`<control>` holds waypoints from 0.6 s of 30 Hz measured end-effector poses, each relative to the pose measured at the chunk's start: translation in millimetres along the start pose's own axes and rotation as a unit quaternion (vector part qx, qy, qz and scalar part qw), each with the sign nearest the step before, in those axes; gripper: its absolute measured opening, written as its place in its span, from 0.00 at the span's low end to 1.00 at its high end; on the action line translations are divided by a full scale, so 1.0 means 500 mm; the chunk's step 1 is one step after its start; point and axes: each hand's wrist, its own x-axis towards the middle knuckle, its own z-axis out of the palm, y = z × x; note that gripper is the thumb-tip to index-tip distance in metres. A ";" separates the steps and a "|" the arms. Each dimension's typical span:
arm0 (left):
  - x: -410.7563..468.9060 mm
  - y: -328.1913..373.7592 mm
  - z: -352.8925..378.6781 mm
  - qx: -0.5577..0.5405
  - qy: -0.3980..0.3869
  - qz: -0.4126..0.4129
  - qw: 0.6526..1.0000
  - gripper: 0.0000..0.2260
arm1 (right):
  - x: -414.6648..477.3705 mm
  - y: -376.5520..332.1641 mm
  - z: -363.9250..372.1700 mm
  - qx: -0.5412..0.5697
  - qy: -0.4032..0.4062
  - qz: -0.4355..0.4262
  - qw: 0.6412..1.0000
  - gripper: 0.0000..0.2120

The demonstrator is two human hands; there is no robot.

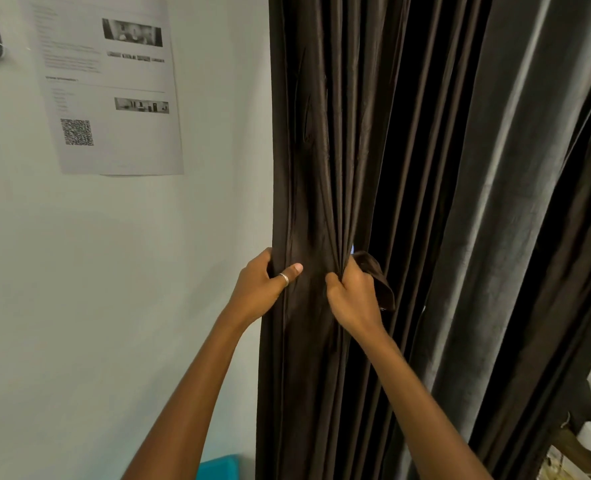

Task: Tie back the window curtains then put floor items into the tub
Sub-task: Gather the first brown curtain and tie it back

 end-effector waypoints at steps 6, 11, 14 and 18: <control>-0.014 0.005 0.022 0.122 0.085 0.063 0.987 0.14 | -0.042 0.003 0.053 -0.232 0.111 -0.125 0.958 0.20; -0.028 0.011 0.020 0.052 0.024 0.074 0.996 0.12 | -0.056 -0.013 0.095 -0.207 0.055 -0.084 0.973 0.40; -0.035 0.016 0.017 -0.028 -0.014 0.032 0.999 0.13 | -0.064 -0.023 0.105 -0.231 -0.005 -0.060 0.971 0.49; -0.038 0.023 0.014 -0.083 -0.050 0.003 0.995 0.14 | -0.070 -0.021 0.112 -0.176 -0.069 -0.071 0.979 0.52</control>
